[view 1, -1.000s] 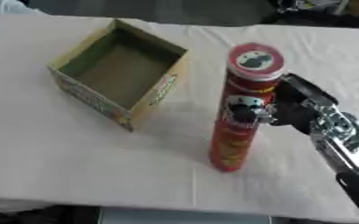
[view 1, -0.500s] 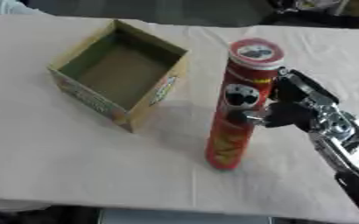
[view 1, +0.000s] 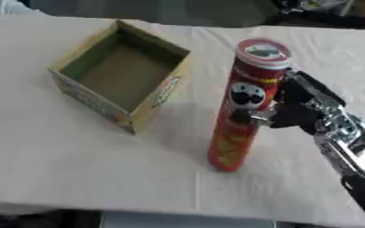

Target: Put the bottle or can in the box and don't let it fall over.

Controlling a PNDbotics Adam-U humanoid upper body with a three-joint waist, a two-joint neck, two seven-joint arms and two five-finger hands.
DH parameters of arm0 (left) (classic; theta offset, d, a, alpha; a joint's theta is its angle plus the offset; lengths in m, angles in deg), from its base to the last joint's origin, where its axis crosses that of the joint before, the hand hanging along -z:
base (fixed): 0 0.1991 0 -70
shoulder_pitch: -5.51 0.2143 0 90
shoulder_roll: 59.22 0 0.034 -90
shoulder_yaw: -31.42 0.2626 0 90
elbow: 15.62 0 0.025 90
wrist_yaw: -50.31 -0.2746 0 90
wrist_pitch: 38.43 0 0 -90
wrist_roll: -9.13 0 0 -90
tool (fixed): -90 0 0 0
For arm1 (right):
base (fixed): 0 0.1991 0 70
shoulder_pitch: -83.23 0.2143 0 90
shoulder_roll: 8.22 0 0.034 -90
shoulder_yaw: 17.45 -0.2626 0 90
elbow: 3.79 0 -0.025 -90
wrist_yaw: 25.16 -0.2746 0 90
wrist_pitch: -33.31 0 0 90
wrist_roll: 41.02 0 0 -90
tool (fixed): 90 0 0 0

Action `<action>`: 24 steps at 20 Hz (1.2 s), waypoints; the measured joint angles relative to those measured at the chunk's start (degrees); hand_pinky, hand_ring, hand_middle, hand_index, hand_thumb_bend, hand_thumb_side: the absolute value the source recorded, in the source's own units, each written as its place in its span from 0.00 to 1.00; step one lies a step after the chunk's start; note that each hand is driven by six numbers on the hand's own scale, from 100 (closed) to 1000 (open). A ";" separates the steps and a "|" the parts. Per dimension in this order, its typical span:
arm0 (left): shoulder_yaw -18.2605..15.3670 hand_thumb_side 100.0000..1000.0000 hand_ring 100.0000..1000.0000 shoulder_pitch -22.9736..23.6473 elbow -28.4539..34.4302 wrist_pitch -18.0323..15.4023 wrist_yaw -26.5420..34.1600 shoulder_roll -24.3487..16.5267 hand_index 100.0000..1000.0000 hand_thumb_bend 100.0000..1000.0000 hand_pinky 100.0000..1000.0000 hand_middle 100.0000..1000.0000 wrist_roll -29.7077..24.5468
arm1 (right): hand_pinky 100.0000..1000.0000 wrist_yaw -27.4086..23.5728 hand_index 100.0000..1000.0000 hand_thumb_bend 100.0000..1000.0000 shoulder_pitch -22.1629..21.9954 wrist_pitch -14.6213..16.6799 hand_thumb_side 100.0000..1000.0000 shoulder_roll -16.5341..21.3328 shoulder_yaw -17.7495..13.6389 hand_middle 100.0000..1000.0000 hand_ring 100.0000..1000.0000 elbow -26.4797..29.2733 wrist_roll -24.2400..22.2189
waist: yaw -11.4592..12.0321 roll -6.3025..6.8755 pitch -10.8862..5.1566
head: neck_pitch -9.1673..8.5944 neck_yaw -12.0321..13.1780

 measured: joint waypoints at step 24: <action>-0.01 0.75 1.00 -0.06 0.01 -0.08 0.05 -0.09 0.80 0.04 0.65 0.90 -0.02 | 0.79 -6.07 0.19 0.00 19.19 -3.63 0.00 3.36 0.64 0.18 0.08 2.79 2.29 | 0.90 0.00 -0.19 | 0.04 -0.83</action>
